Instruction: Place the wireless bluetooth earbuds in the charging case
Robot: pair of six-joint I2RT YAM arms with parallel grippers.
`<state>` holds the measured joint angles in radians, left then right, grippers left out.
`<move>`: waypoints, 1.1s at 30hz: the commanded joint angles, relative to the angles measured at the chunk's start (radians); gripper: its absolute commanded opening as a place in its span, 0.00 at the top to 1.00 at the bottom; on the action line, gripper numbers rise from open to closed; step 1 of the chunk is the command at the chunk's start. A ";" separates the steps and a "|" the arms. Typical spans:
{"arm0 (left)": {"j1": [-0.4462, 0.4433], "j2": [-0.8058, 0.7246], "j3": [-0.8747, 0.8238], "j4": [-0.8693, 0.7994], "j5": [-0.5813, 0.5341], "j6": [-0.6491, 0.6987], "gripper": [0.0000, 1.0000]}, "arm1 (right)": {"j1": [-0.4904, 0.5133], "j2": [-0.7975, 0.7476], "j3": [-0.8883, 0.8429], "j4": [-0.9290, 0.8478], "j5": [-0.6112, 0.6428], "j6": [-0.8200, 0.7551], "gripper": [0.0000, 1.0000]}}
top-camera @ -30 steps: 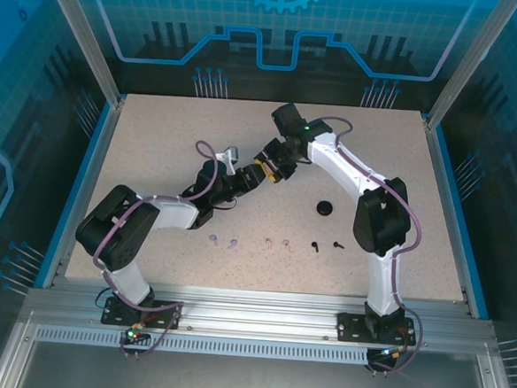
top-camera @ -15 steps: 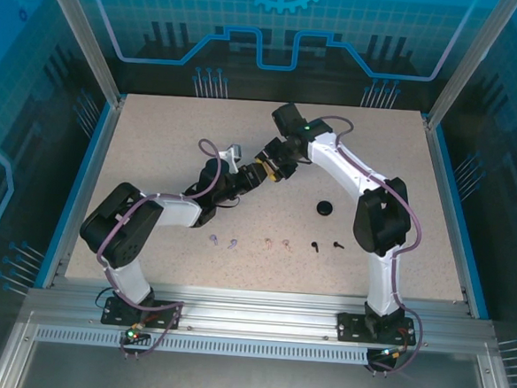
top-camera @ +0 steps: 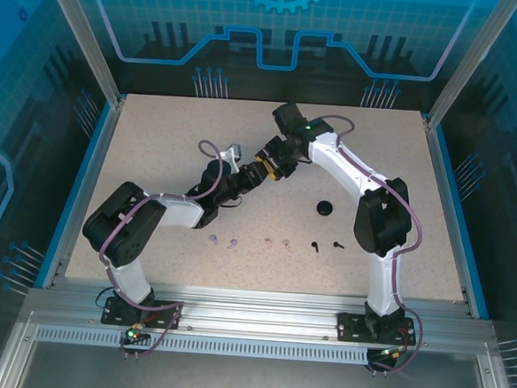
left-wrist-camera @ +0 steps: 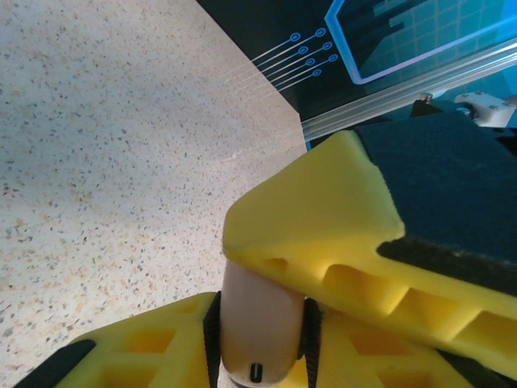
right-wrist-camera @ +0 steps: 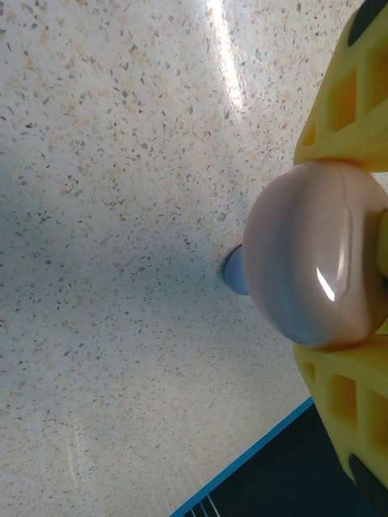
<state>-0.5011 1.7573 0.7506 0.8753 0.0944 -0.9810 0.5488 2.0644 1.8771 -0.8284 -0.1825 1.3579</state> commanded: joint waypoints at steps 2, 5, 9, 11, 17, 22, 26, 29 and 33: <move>-0.003 0.038 0.029 0.078 -0.082 -0.046 0.75 | 0.019 -0.043 -0.021 -0.043 -0.044 0.000 0.70; -0.007 0.044 0.040 0.074 -0.081 -0.052 0.83 | 0.017 -0.047 -0.022 -0.043 -0.044 0.000 0.70; -0.011 0.042 0.035 0.061 -0.074 -0.053 0.97 | 0.011 -0.054 -0.024 -0.040 -0.045 0.001 0.69; -0.010 0.034 0.028 0.046 -0.071 -0.053 1.00 | 0.008 -0.059 -0.025 -0.037 -0.046 -0.001 0.66; -0.011 0.016 0.002 0.019 -0.045 -0.055 1.00 | -0.018 -0.081 -0.027 -0.023 -0.040 -0.016 0.37; -0.008 -0.025 -0.014 -0.049 0.038 -0.012 1.00 | -0.068 -0.148 -0.051 -0.020 -0.002 -0.071 0.25; 0.011 -0.091 -0.035 -0.134 0.126 0.056 1.00 | -0.115 -0.233 -0.150 0.032 0.011 -0.180 0.18; 0.048 -0.148 -0.037 -0.208 0.238 0.117 1.00 | -0.153 -0.287 -0.263 0.119 -0.019 -0.318 0.16; 0.094 -0.193 -0.002 -0.323 0.416 0.208 1.00 | -0.182 -0.379 -0.459 0.332 -0.097 -0.534 0.14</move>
<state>-0.4351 1.6043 0.7216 0.6582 0.3332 -0.8814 0.3756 1.7332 1.5158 -0.6521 -0.2157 1.0298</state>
